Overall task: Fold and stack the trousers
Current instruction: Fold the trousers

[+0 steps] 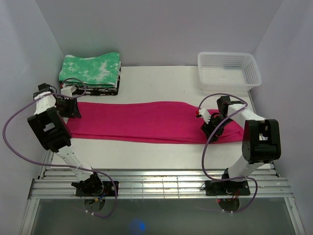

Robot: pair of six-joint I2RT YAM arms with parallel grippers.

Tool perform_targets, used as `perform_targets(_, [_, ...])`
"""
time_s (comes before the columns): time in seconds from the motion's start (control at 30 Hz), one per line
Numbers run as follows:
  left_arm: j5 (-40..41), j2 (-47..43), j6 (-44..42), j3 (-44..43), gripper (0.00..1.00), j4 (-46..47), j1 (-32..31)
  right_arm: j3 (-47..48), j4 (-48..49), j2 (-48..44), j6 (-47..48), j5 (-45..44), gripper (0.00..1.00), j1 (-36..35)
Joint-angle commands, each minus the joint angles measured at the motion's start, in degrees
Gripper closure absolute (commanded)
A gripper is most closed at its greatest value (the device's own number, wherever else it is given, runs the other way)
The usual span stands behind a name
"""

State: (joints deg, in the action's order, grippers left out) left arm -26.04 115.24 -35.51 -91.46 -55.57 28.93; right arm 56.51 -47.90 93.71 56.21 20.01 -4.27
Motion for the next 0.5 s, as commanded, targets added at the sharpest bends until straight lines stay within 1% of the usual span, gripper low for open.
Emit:
perform_targets(0.0, [-4.01, -9.32, 8.77, 4.44, 0.45, 0.2, 4.37, 1.75, -3.52, -2.65, -2.15, 3.19, 0.4, -0.47])
perform_targets(0.07, [-4.28, -10.65, 10.71, 7.16, 0.43, 2.38, 7.0, 2.46, -3.08, -3.18, -2.68, 3.72, 0.39, -0.39])
perform_targets(0.13, [-2.44, -11.62, 12.47, 8.48, 0.39, 4.23, 7.98, 3.25, -2.9, -2.58, -4.16, 3.29, 0.38, -0.39])
perform_targets(0.17, [-1.65, -11.88, 13.18, 9.19, 0.38, 6.77, 8.68, 3.52, -2.03, -1.79, -5.13, 2.15, 0.38, -0.47])
perform_targets(0.2, [0.01, -11.71, 13.79, 10.06, 0.37, 7.84, 8.95, 3.61, -1.41, 0.14, -6.1, -0.73, 0.38, 0.05])
perform_targets(0.23, [0.55, -11.44, 14.23, 10.25, 0.37, 8.46, 9.13, 3.52, -0.8, 1.11, -6.89, -1.81, 0.38, 0.66])
perform_targets(0.3, [1.17, -10.83, 14.76, 10.95, 0.37, 10.04, 9.48, 3.43, 0.61, 3.57, -7.69, -3.39, 0.38, 3.2])
perform_targets(0.37, [1.96, -10.04, 14.85, 11.57, 0.37, 12.23, 9.48, 3.26, 0.7, 4.63, -7.52, -4.19, 0.38, 3.66])
perform_targets(0.4, [2.13, -9.69, 14.77, 11.74, 0.37, 12.94, 9.48, 3.17, 0.7, 5.25, -7.17, -4.89, 0.38, 5.75])
perform_targets(0.47, [2.57, -8.11, 14.59, 11.83, 0.37, 14.43, 9.48, 2.55, 0.79, 5.43, -6.46, -5.42, 0.38, 6.38])
